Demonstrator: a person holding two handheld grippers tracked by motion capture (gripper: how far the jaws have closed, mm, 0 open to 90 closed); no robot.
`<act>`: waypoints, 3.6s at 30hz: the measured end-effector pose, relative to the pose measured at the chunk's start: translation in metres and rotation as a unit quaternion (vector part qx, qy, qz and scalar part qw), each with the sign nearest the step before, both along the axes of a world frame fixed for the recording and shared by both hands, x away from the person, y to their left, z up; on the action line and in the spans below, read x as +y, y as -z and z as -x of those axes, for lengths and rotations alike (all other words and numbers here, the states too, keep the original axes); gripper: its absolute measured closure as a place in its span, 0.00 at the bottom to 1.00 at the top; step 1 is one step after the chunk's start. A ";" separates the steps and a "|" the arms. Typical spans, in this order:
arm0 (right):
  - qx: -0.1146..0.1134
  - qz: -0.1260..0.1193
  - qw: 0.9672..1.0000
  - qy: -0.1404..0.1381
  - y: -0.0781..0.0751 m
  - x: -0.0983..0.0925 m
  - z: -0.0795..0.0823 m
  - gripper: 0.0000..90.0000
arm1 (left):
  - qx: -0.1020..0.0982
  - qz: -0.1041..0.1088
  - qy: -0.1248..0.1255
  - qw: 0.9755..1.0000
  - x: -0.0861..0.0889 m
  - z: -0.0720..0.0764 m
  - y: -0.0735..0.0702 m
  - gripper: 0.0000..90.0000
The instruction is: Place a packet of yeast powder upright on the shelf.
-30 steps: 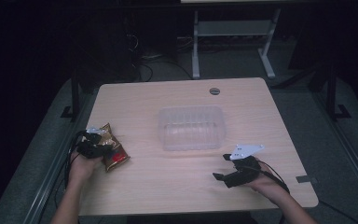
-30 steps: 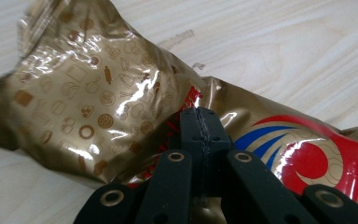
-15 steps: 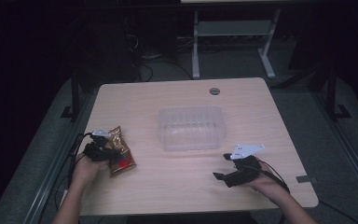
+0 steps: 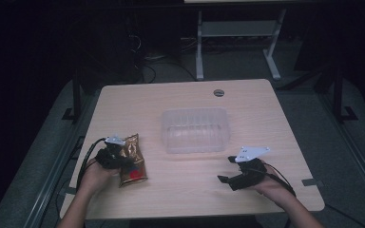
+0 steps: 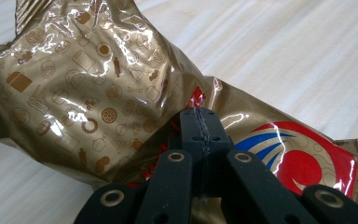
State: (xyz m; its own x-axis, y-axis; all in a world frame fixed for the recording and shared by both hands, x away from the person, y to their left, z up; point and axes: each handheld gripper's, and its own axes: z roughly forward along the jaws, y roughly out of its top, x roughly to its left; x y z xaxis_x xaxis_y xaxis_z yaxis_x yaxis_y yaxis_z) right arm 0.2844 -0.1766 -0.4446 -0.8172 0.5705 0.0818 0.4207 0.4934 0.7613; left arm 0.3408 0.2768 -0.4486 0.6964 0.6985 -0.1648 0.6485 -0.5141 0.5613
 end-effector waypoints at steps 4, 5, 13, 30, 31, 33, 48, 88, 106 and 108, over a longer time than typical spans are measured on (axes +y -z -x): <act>0.000 0.000 1.000 0.001 0.000 0.000 0.000 0.20 | 0.008 0.008 0.020 1.000 -0.009 0.003 0.000 1.00; 0.001 0.000 1.000 0.001 0.000 0.000 0.000 0.20 | 0.012 0.008 0.025 1.000 -0.011 0.004 0.000 1.00; 0.001 0.000 1.000 0.000 0.001 0.000 0.000 0.20 | 0.029 0.008 0.069 0.997 -0.029 0.010 -0.001 1.00; 0.000 0.000 1.000 0.002 0.000 -0.001 -0.001 0.20 | 0.047 0.010 0.152 0.987 -0.075 0.030 0.000 1.00; 0.000 0.000 1.000 0.002 0.000 -0.001 -0.001 0.20 | 0.048 0.011 0.156 0.987 -0.077 0.031 0.000 1.00; 0.000 -0.001 1.000 0.002 0.000 -0.001 -0.001 0.20 | 0.049 0.013 0.169 0.984 -0.085 0.034 0.000 1.00; -0.003 -0.002 1.000 0.006 -0.001 -0.005 -0.001 0.20 | 0.009 0.029 0.116 0.993 -0.056 0.030 -0.019 1.00; -0.002 -0.001 1.000 0.010 -0.001 -0.007 -0.001 0.20 | -0.028 -0.002 0.114 0.993 -0.083 0.042 -0.025 1.00; -0.001 -0.003 1.000 0.005 0.000 -0.003 0.000 0.20 | 0.006 -0.006 0.072 0.997 -0.026 0.101 -0.012 1.00; 0.000 -0.004 1.000 0.005 0.000 -0.002 0.000 0.20 | 0.005 -0.009 0.077 0.997 -0.029 0.099 -0.011 1.00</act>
